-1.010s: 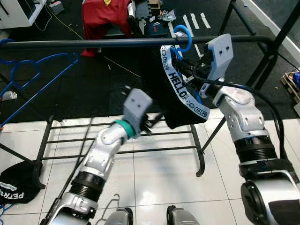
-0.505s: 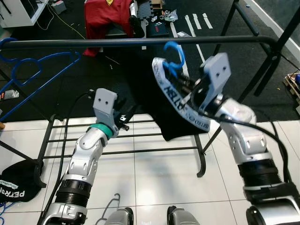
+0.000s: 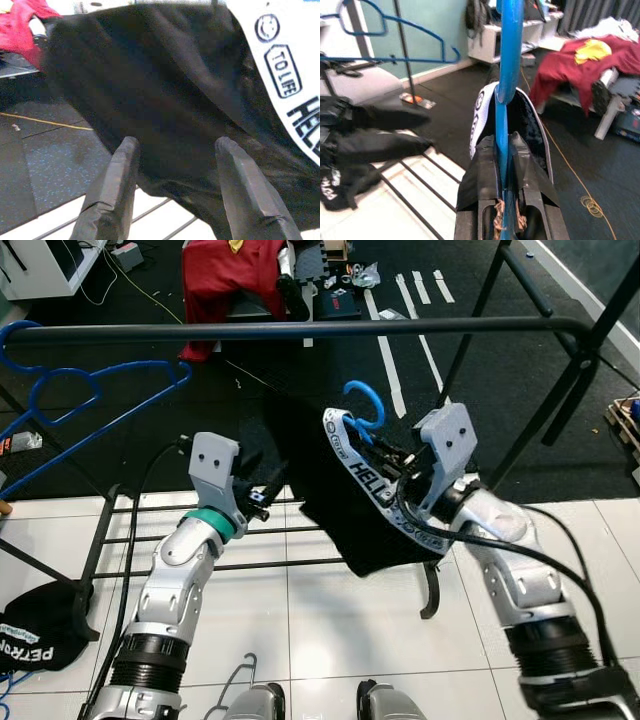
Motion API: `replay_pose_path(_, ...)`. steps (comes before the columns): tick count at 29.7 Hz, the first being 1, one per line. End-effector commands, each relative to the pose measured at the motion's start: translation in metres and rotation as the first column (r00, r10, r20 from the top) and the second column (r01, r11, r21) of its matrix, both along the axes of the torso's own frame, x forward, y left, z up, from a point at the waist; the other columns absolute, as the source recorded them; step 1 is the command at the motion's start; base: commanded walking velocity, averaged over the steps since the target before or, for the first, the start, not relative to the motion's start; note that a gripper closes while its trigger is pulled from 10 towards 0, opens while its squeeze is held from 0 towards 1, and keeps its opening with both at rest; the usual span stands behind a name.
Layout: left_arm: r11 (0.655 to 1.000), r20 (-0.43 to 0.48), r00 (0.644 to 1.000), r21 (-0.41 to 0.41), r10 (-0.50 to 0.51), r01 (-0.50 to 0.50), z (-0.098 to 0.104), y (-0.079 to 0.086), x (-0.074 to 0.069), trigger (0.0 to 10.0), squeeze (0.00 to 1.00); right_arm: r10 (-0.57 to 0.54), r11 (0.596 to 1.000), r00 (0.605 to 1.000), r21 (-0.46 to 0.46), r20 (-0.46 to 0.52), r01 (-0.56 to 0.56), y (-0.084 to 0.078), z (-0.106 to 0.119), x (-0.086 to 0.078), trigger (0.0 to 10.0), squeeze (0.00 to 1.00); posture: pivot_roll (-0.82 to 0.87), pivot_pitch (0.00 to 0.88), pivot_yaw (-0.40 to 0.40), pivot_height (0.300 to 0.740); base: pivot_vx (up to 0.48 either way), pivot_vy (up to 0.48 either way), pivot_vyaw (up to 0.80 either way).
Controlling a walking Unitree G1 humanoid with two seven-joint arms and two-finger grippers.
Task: Hang hanger
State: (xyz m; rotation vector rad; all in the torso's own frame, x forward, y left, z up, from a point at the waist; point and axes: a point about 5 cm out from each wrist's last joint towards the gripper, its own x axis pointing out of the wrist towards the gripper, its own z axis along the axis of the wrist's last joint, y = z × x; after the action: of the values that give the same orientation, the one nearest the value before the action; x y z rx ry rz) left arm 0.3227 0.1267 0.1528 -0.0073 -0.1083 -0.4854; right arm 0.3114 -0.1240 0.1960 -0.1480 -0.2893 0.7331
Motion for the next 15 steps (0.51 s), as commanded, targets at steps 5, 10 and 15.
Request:
replay_pose_path(5,1.0,0.013,1.0,0.024,-0.005,0.004,-0.004,0.01,-0.002,10.0,1.0,0.016,0.998,1.0,0.056,0.025,-0.017,-0.003,-0.018,-0.02,0.0,0.0,-0.02,0.065,0.102,0.74,0.0,0.0,0.0)
replay_pose_path(10,1.0,0.052,0.998,0.008,0.019,-0.02,0.003,0.023,0.003,10.0,1.0,-0.017,0.993,0.998,0.116,0.055,0.011,-0.012,-0.019,-0.026,0.0,0.0,-0.02,0.049,0.114,0.74,0.0,0.0,0.0)
replay_pose_path(15,0.999,0.092,0.995,-0.024,0.046,-0.044,0.014,0.032,0.009,10.0,1.0,-0.009,0.989,0.996,0.146,0.09,-0.004,-0.015,-0.014,-0.03,0.0,0.0,-0.03,0.022,0.114,0.74,0.0,0.0,0.0)
